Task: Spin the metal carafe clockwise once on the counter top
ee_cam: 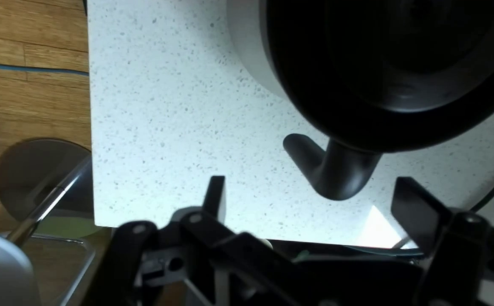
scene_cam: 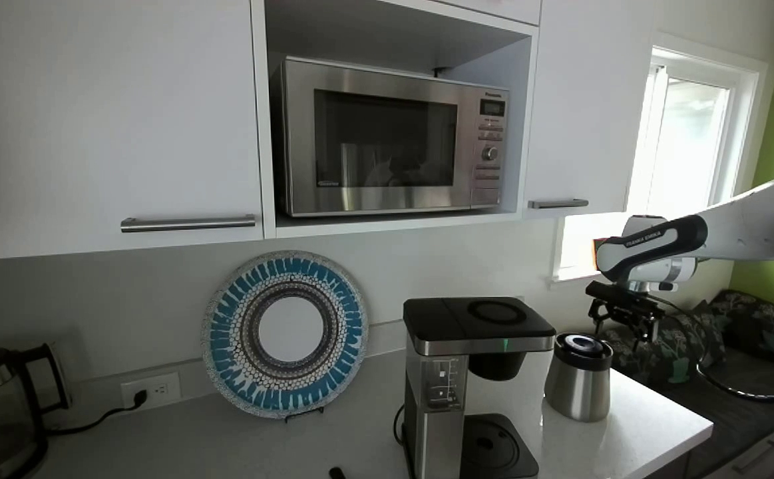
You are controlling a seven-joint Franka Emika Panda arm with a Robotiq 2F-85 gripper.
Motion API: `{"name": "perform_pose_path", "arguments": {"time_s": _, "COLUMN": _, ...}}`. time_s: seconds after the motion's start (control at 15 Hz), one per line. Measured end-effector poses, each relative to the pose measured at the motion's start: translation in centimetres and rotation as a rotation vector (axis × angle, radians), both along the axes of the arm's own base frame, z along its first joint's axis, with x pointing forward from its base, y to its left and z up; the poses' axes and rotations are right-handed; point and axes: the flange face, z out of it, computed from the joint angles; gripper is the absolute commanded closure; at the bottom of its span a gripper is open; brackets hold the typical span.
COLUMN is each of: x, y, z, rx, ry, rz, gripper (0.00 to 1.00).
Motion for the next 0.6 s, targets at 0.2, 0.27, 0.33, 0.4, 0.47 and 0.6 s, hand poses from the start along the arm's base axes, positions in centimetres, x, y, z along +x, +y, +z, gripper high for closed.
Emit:
{"name": "perform_pose_path", "arguments": {"time_s": 0.2, "x": 0.6, "y": -0.3, "z": -0.6, "rx": -0.003, "ry": 0.008, "rz": 0.0, "gripper": 0.0}}
{"name": "perform_pose_path", "arguments": {"time_s": 0.27, "x": 0.8, "y": -0.3, "z": -0.8, "rx": -0.003, "ry": 0.01, "rz": 0.0, "gripper": 0.06}}
{"name": "perform_pose_path", "arguments": {"time_s": 0.33, "x": 1.0, "y": -0.3, "z": -1.0, "rx": 0.0, "ry": 0.011, "rz": -0.001, "gripper": 0.26}}
{"name": "perform_pose_path", "arguments": {"time_s": 0.4, "x": 1.1, "y": -0.3, "z": -1.2, "rx": 0.001, "ry": 0.013, "rz": -0.004, "gripper": 0.3}}
{"name": "perform_pose_path", "arguments": {"time_s": 0.47, "x": 1.2, "y": -0.2, "z": -1.3, "rx": 0.005, "ry": 0.012, "rz": -0.007, "gripper": 0.3}}
{"name": "perform_pose_path", "arguments": {"time_s": 0.6, "x": 1.4, "y": 0.0, "z": -1.3, "rx": 0.011, "ry": 0.007, "rz": -0.013, "gripper": 0.47}}
